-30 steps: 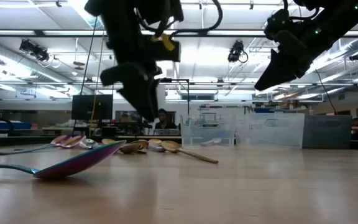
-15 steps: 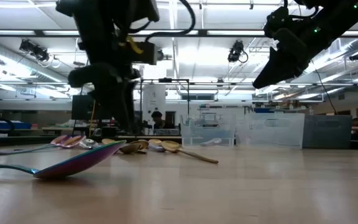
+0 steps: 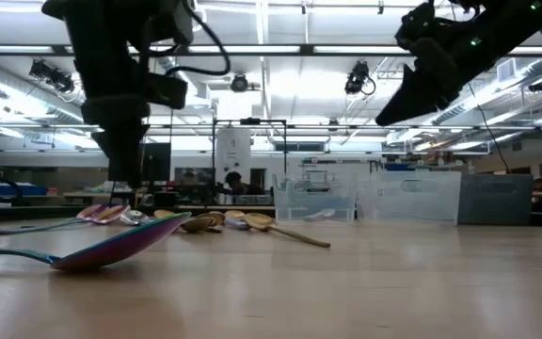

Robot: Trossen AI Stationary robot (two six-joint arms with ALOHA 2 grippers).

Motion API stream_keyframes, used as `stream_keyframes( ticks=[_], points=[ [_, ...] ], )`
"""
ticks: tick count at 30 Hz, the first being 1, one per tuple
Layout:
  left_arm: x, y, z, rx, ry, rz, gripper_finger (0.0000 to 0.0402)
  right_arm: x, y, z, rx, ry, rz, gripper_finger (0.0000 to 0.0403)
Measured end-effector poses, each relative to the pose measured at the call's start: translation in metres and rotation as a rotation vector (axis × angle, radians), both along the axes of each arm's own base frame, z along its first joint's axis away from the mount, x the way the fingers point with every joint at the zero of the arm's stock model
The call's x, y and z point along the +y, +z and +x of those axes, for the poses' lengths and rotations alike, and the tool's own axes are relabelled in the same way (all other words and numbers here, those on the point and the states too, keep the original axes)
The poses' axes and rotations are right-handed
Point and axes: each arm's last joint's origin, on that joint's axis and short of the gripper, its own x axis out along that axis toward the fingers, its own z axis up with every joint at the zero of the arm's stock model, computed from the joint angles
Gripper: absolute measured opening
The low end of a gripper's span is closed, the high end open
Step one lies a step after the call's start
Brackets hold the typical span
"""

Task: Sort silverware by color (type)
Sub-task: Put the middle purple spoon into the right transparent bin

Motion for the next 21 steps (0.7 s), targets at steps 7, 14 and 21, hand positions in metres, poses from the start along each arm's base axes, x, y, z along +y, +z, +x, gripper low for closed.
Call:
stream_keyframes(
  ticks=[7,14,21],
  points=[
    [0.001,-0.006,-0.008,0.028,0.173,-0.023,0.0173,-0.005,0.007,0.006,-0.024,0.066,-0.077,0.0128],
    [-0.003,-0.012,-0.017,0.059,0.185,0.001,0.0173,-0.012,0.006,0.007,0.002,0.099,-0.093,0.0128],
    [-0.005,-0.018,-0.033,0.025,0.217,-0.003,0.0173,-0.017,0.006,0.008,0.005,0.107,-0.079,0.0128]
  ],
)
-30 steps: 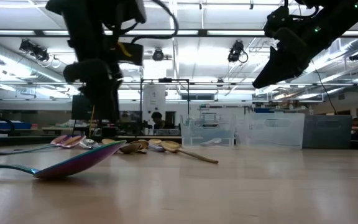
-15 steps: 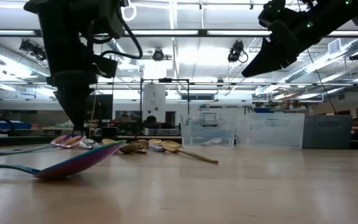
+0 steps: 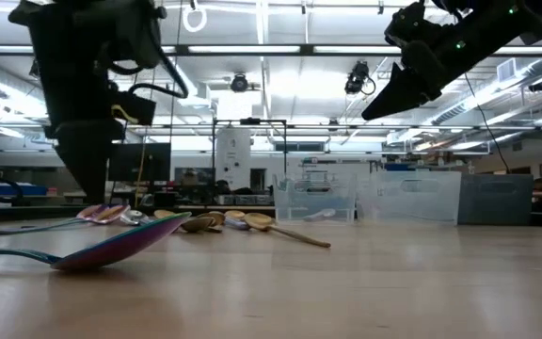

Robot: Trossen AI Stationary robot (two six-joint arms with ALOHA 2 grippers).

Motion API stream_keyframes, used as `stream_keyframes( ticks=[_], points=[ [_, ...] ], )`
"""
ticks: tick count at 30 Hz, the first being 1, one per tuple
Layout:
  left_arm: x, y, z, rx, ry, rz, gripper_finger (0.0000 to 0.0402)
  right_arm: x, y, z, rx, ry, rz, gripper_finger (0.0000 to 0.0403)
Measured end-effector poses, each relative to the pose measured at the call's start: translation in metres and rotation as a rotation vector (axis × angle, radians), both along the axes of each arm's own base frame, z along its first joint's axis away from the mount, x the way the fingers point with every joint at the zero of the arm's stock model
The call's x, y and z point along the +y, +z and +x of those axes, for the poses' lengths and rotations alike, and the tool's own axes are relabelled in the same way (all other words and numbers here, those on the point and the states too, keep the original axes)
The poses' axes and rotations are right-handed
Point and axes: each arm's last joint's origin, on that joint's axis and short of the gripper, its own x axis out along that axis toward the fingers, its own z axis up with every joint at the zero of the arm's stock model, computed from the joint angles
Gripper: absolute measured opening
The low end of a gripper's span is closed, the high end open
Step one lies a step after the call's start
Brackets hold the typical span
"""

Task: Sort silverware by color (type)
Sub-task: Put the middle purple spoon into the right transparent bin

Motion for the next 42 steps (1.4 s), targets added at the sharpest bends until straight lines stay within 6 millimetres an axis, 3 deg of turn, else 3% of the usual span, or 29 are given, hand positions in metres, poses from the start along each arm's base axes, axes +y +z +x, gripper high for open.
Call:
stream_keyframes(
  ticks=[7,16,26,36,42],
  points=[
    [0.014,-0.004,-0.020,-0.083,0.149,-0.028,0.0163,0.000,0.001,0.001,-0.012,0.002,0.010,0.0128],
    [0.035,-0.016,-0.027,-0.114,0.319,-0.076,0.0137,0.001,0.002,0.002,-0.033,0.022,0.026,0.0128],
    [0.044,-0.018,-0.028,-0.086,0.323,-0.149,0.0137,0.002,0.003,0.002,-0.041,0.037,0.043,0.0128],
    [0.047,-0.036,-0.031,-0.048,0.310,-0.191,0.0134,0.004,0.003,0.003,-0.052,0.044,0.055,0.0128],
    [0.044,-0.036,-0.031,-0.044,0.266,-0.188,0.0084,0.004,0.003,0.003,-0.053,0.041,0.058,0.0128]
  ],
)
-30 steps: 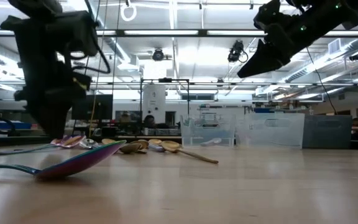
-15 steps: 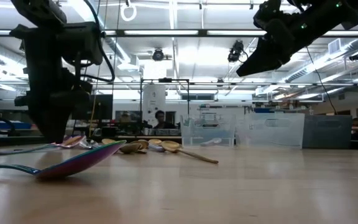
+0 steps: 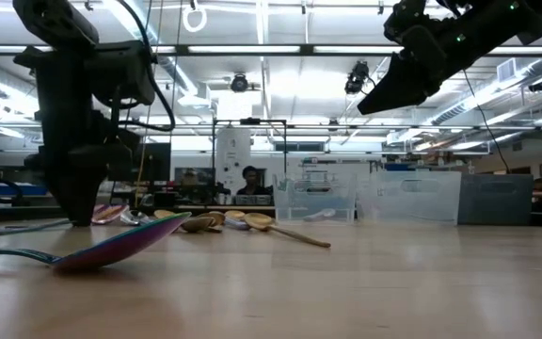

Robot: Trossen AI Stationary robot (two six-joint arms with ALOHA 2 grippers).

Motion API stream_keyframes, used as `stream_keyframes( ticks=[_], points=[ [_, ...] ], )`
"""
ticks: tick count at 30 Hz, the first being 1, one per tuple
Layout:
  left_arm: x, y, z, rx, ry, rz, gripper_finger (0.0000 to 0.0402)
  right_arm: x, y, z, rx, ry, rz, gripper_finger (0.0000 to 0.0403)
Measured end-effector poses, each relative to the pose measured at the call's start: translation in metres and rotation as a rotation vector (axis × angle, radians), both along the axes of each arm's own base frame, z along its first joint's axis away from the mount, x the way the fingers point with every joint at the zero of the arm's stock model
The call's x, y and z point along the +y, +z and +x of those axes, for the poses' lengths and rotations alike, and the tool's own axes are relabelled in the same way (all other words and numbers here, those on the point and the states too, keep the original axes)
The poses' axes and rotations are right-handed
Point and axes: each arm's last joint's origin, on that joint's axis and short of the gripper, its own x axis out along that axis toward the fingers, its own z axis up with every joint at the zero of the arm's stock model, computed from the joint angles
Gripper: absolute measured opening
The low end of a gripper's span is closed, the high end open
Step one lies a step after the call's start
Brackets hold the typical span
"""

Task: Sort silverware by color (type)
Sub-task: Put the middle purple spoon into the right transparent bin

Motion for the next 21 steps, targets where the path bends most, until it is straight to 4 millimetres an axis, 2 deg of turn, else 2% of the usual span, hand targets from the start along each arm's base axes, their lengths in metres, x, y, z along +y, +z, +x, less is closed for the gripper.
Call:
stream_keyframes(
  ticks=[5,10,18,21],
  points=[
    [-0.004,0.000,0.000,-0.002,-0.031,0.008,0.0017,0.000,0.000,0.000,0.001,0.003,0.001,0.0128],
    [-0.007,0.002,0.003,-0.008,-0.025,0.009,0.0021,0.000,0.000,0.000,0.002,0.002,0.004,0.0128],
    [-0.011,0.017,0.016,-0.039,-0.074,0.030,0.0017,0.002,-0.001,0.000,0.002,0.005,0.013,0.0128],
    [-0.011,0.025,0.020,-0.041,-0.092,0.088,0.0017,0.002,-0.001,0.000,0.001,0.006,0.014,0.0128]
  ],
)
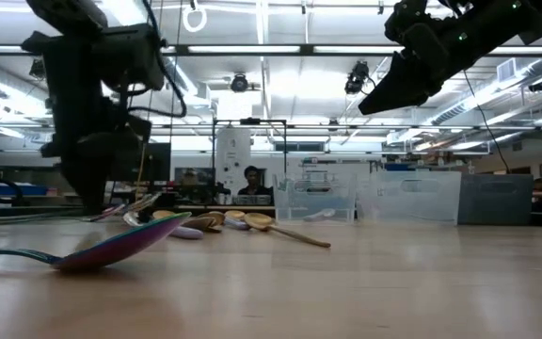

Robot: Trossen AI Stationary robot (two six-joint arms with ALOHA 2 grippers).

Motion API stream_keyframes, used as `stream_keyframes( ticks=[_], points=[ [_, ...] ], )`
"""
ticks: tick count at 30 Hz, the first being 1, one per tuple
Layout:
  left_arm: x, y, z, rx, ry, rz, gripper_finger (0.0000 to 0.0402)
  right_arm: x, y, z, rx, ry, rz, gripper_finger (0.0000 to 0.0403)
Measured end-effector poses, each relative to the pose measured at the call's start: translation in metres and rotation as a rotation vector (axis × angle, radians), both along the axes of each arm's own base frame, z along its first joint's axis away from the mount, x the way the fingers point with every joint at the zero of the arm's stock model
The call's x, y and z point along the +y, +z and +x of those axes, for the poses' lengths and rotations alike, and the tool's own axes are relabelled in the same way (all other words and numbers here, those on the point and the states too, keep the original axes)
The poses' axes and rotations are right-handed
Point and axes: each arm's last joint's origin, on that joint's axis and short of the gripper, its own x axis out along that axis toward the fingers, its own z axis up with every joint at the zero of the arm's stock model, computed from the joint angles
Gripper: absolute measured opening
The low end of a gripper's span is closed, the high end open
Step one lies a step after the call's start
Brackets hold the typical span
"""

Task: Sort silverware by color (type)
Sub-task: Put the middle purple spoon into the right transparent bin

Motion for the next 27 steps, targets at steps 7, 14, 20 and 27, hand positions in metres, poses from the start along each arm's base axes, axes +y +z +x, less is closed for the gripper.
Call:
stream_keyframes(
  ticks=[7,14,20,27],
  points=[
    [-0.006,0.024,0.017,-0.067,-0.102,0.186,0.0017,0.001,-0.005,0.002,0.019,-0.011,0.019,0.0128],
    [-0.016,0.050,0.032,-0.080,-0.306,0.413,0.0017,0.005,-0.022,0.010,0.077,-0.016,0.074,0.0128],
    [-0.021,0.059,0.041,-0.063,-0.488,0.552,0.0017,0.012,-0.026,0.009,0.087,-0.026,0.131,0.0128],
    [-0.019,0.064,0.050,-0.039,-0.670,0.660,0.0017,0.017,-0.022,0.003,0.074,-0.058,0.164,0.0128]
  ],
)
